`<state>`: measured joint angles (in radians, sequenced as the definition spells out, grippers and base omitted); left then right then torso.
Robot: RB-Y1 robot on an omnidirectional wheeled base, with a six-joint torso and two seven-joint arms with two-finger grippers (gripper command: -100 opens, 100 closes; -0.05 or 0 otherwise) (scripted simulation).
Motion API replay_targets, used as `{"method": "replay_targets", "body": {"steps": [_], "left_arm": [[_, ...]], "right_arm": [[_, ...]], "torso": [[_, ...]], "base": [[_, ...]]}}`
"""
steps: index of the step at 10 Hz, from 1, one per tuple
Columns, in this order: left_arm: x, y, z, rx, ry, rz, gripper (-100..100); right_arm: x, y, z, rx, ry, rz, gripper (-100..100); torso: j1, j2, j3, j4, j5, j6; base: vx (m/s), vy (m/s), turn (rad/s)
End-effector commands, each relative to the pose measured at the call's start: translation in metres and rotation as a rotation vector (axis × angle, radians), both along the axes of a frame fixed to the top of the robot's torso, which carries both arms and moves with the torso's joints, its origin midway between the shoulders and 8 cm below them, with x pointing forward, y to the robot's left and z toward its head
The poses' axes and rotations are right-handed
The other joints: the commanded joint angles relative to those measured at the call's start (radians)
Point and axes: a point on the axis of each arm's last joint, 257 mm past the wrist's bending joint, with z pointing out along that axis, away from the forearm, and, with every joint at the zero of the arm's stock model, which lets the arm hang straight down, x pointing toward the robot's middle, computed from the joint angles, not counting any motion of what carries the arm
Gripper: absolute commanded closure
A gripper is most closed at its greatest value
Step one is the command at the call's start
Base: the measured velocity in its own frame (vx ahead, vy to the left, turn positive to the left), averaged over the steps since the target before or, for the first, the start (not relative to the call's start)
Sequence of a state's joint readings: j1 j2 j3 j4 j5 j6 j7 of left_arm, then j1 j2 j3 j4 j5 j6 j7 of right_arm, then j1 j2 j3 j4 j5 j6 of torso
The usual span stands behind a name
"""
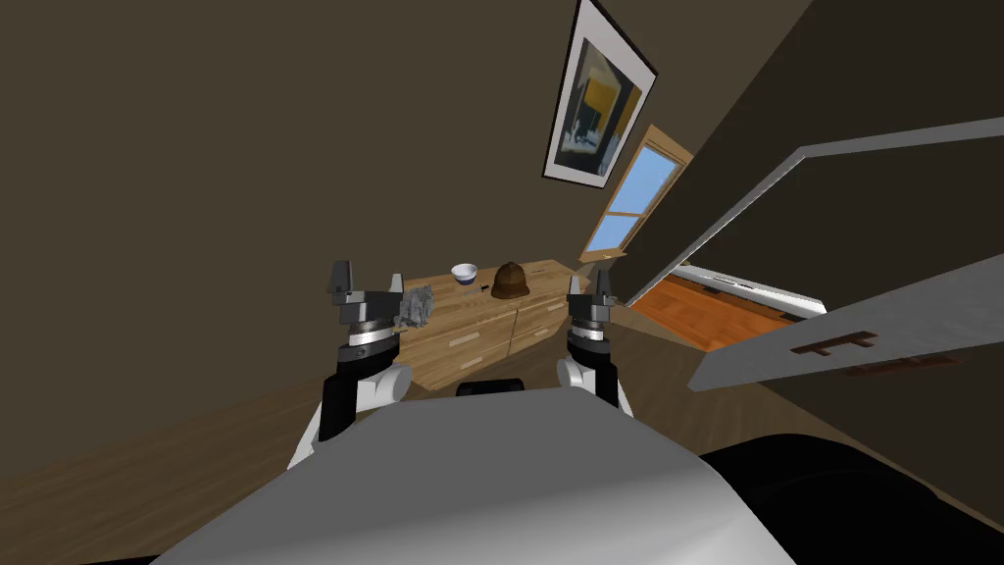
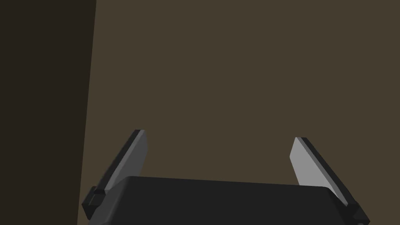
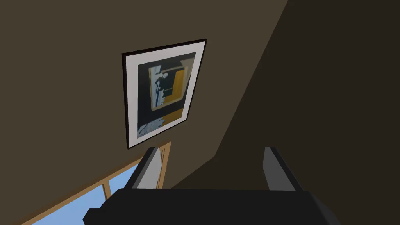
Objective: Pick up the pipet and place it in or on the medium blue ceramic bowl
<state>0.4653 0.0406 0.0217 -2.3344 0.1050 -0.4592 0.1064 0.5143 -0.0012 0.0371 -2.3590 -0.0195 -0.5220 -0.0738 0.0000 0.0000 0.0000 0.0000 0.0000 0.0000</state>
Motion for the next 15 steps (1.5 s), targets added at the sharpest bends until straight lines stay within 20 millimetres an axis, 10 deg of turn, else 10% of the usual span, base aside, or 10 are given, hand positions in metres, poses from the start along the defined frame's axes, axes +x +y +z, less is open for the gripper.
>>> {"method": "replay_targets", "body": {"steps": [1,15], "left_arm": [[0.01,-0.001,-0.006,0.014,0.037,-0.023,-100],[0.084,0.019,-0.043,-0.007,0.301,-0.106,-100]], "right_arm": [[0.0,0.0,0.0,0.0,0.0,0.0,0],[0.0,0.0,0.0,0.0,0.0,0.0,0]], "torso": [[0.0,0.0,0.0,0.0,0.0,0.0],[-0.002,-0.001,-0.001,0.0,0.0,0.0]], "base": [[0.008,-0.012,-0.06],[0.018,-0.034,-0.058]]}}
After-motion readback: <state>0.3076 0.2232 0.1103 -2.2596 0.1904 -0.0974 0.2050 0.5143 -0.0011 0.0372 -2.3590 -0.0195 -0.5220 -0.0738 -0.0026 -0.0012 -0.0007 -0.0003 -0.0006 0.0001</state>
